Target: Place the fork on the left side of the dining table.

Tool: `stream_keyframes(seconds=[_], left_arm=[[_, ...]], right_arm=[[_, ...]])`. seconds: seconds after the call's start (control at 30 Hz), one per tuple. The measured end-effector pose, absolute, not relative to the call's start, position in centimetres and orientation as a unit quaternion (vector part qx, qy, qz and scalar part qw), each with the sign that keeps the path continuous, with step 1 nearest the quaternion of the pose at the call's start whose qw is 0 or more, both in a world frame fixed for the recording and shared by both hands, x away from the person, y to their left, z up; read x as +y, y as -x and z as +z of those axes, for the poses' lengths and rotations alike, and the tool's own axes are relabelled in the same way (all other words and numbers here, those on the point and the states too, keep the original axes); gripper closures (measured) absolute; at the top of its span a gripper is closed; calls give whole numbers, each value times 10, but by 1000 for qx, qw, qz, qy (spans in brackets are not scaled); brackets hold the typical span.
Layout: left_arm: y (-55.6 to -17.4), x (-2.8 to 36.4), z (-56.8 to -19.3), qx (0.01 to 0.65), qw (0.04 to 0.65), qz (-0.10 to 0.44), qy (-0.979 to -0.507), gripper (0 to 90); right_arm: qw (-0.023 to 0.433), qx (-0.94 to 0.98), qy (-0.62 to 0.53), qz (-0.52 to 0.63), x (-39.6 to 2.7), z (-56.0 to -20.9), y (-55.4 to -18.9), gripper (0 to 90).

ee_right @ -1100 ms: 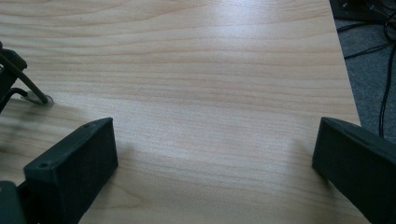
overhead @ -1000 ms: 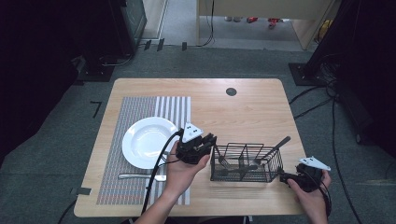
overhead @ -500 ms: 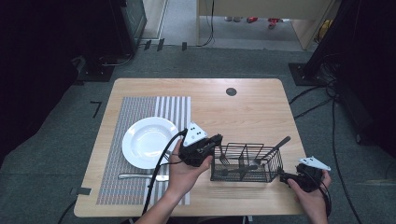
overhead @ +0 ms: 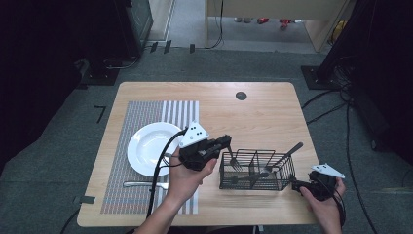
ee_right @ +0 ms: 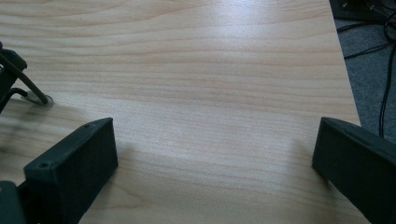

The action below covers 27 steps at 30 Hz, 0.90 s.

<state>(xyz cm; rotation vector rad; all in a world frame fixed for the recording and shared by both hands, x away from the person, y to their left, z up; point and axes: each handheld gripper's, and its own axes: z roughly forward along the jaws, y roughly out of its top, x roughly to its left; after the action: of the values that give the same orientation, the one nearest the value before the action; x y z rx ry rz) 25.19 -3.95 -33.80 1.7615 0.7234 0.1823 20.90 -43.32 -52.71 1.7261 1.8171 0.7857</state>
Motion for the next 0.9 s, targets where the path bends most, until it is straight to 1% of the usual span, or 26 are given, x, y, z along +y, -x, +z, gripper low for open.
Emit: stream_keyframes(seconds=[0.4, 0.57, 0.6, 0.63, 0.73, 0.9], left_arm=[[-252, -28, -315, 290, 607, 78, -736, 887], [-257, -14, -308, 303, 640, 73, -703, 887], [-257, -14, -308, 303, 640, 73, -703, 887], [-259, -9, -306, 307, 650, 72, -691, 888], [-262, -3, -305, 311, 660, 71, -680, 888], [-272, 12, -306, 329, 686, 68, -645, 887]], right_arm=[[255, 669, -635, 289, -433, -527, -209, 0], [255, 669, -635, 289, -433, -527, -209, 0], [255, 669, -635, 289, -433, -527, -209, 0], [255, 669, -636, 289, -433, -527, -209, 0], [255, 669, -636, 289, -433, -527, -209, 0], [254, 668, -637, 289, -433, -527, -209, 0]])
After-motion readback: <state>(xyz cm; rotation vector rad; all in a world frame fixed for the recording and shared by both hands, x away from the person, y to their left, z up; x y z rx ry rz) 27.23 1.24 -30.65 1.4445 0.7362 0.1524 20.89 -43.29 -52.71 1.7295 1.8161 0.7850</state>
